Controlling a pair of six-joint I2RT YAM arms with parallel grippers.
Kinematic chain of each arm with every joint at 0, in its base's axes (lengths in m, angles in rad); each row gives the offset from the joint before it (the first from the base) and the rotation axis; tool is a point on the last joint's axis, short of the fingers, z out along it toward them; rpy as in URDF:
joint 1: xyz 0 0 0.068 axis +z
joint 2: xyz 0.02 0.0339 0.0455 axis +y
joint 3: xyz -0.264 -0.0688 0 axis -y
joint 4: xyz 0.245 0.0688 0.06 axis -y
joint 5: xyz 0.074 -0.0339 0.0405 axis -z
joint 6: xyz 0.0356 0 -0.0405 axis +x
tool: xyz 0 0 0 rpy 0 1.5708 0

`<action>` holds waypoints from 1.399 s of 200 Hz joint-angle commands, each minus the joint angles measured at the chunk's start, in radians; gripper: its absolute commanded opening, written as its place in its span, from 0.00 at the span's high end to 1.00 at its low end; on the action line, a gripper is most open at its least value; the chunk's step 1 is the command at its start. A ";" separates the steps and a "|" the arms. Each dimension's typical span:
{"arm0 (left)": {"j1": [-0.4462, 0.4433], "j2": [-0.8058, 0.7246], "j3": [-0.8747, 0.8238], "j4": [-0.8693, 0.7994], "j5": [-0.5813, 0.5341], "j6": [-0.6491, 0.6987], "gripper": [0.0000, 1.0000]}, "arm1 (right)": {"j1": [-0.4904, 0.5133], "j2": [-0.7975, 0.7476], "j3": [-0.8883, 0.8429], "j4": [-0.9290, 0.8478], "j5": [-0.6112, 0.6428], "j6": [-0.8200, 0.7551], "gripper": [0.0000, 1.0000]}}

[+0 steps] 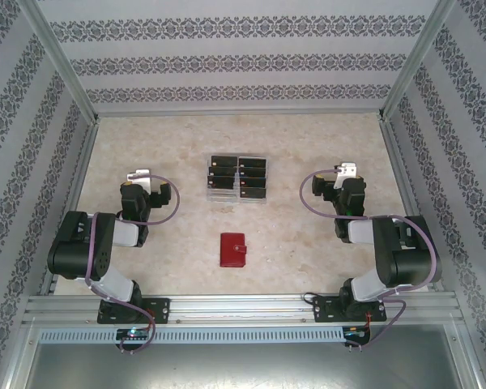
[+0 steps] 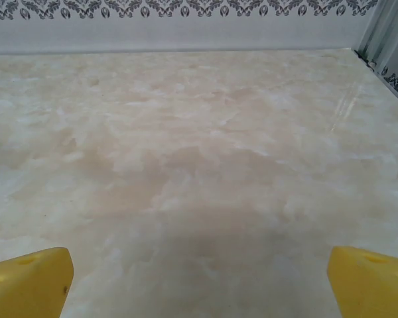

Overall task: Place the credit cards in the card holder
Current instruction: Move the storage box to the top-right of the table.

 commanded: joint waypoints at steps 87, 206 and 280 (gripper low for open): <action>0.061 0.003 0.002 0.048 0.211 -0.003 0.00 | -0.003 -0.005 0.006 0.023 -0.030 -0.011 0.02; 0.043 -0.148 0.019 -0.115 0.026 -0.045 0.00 | -0.017 -0.071 0.003 -0.024 0.003 0.021 0.02; 0.042 -0.461 0.208 -0.669 0.038 -0.253 0.00 | -0.050 -0.441 0.078 -0.462 -0.012 0.416 0.02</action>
